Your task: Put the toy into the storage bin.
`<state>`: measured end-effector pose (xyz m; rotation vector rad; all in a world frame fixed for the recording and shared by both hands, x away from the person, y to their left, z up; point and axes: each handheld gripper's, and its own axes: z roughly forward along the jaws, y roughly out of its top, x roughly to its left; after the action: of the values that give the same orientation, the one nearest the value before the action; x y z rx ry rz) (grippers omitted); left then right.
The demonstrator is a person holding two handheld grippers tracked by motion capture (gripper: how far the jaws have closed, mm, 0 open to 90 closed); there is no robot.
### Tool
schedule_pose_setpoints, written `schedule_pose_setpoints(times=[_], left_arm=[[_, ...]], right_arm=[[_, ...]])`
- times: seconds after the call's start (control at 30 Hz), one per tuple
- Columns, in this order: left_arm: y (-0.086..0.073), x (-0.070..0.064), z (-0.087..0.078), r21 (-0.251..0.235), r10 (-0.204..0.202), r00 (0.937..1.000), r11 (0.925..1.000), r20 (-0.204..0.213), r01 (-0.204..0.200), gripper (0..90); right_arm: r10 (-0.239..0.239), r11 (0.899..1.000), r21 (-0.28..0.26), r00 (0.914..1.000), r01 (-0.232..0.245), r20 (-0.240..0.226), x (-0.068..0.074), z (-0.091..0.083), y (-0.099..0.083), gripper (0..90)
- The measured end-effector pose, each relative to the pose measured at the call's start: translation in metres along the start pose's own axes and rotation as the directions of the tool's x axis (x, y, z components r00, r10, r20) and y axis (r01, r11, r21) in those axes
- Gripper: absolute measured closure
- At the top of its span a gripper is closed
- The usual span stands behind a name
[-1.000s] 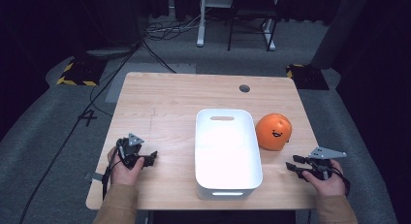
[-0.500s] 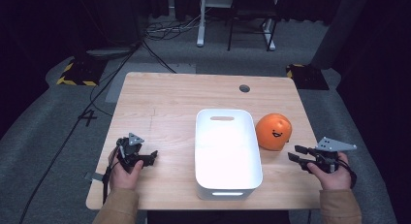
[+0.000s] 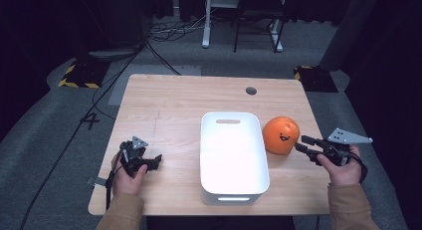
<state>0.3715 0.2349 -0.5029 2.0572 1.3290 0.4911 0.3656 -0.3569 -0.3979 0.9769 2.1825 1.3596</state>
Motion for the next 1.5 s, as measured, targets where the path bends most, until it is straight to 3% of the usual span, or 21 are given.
schedule_pose_setpoints(times=[0.17,0.63,0.87,1.07,1.13,1.2,1.33,1.4,1.5], left_arm=[[0.000,0.000,0.000,0.000,0.001,1.0000,1.0000,0.000,-0.001,13.1],[0.001,0.000,0.001,0.001,0.002,1.0000,1.0000,0.005,-0.002,13.1],[0.001,0.000,0.001,0.000,0.005,1.0000,1.0000,0.006,-0.005,13.1],[0.001,0.000,0.001,-0.001,0.006,0.9999,1.0000,0.010,-0.006,13.1],[0.001,0.000,0.001,-0.001,0.005,0.9999,1.0000,0.010,-0.005,13.1],[0.001,0.000,0.001,-0.001,0.005,0.9999,1.0000,0.010,-0.005,13.1],[0.001,0.000,0.001,-0.001,0.006,0.9999,1.0000,0.010,-0.006,13.1],[0.001,0.000,0.001,-0.001,0.006,0.9999,1.0000,0.010,-0.006,13.1],[0.001,0.000,0.001,-0.001,0.007,0.9999,1.0000,0.010,-0.007,13.2]], right_arm=[[0.031,0.998,-0.048,0.9993,-0.032,-0.019,-0.007,0.001,0.009,56.4],[0.006,0.994,-0.105,0.9983,-0.012,-0.058,-0.027,0.023,0.026,58.7],[0.003,0.995,-0.096,0.9996,-0.006,-0.029,-0.035,0.039,0.026,59.5],[0.031,0.996,-0.081,0.9990,-0.033,-0.032,-0.039,0.052,0.024,57.4],[0.018,0.996,-0.081,0.9993,-0.021,-0.034,-0.041,0.056,0.023,57.2],[0.026,0.997,-0.077,0.9992,-0.029,-0.030,-0.041,0.060,0.023,60.6],[0.026,0.998,-0.052,0.9970,-0.030,-0.073,-0.040,0.061,0.023,79.6],[0.037,0.998,-0.051,0.9956,-0.041,-0.086,-0.038,0.059,0.023,82.2],[0.016,0.998,-0.059,0.9958,-0.021,-0.090,-0.037,0.056,0.025,82.8]])
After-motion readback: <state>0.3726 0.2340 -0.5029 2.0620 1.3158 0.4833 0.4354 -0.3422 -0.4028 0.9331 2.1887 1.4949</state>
